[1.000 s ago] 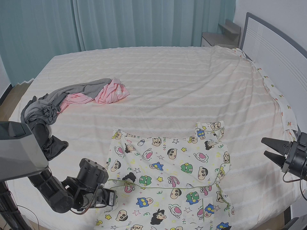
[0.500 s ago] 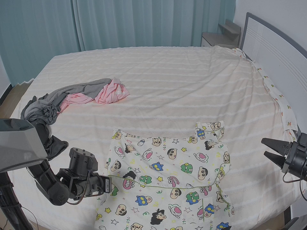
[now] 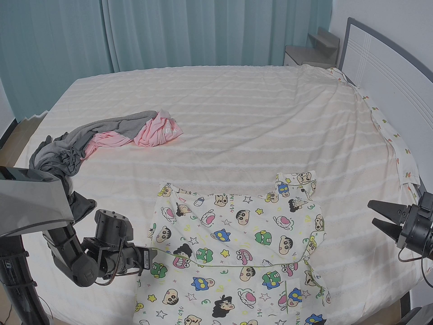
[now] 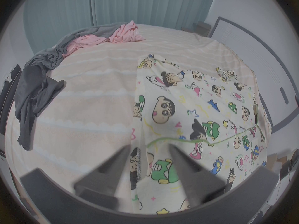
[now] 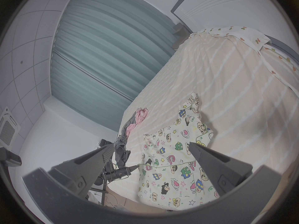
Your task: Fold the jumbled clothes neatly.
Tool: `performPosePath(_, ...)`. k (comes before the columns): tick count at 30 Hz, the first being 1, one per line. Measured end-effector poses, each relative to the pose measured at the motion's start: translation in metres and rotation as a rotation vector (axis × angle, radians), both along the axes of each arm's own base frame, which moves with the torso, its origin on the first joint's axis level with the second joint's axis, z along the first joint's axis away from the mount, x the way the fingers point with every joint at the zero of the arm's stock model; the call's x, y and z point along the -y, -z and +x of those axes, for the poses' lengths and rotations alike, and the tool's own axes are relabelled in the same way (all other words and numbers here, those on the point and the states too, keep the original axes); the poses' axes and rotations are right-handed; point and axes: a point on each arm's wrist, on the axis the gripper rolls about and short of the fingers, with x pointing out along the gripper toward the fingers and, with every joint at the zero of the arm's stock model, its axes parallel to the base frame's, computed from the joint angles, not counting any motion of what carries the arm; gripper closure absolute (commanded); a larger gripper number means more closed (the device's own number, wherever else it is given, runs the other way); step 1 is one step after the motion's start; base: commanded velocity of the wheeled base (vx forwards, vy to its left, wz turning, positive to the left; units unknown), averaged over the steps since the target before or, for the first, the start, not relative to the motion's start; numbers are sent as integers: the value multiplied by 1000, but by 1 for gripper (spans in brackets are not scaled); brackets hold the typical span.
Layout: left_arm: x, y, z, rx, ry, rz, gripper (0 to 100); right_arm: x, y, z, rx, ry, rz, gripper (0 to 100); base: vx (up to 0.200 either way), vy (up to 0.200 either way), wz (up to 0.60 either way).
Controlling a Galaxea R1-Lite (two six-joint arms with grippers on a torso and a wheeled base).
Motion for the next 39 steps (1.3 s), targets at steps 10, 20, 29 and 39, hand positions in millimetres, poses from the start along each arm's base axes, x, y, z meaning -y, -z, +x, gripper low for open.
performPosePath(10,-16,0,-6,-27,-44,-35,0,4,14,5,-68,24,-34,0,0,0,0)
performPosePath(20,-34,-27,-46,-103,-76,-348,0,8,55,34,-259,-8,-180,0,0,0,0)
performPosePath(29,-48,-33,-91,-162,-92,-406,0,10,95,52,-417,-139,-245,0,0,0,0)
performPosePath(39,-28,-41,-97,-106,52,-405,0,15,107,51,-489,-122,-235,0,0,0,0)
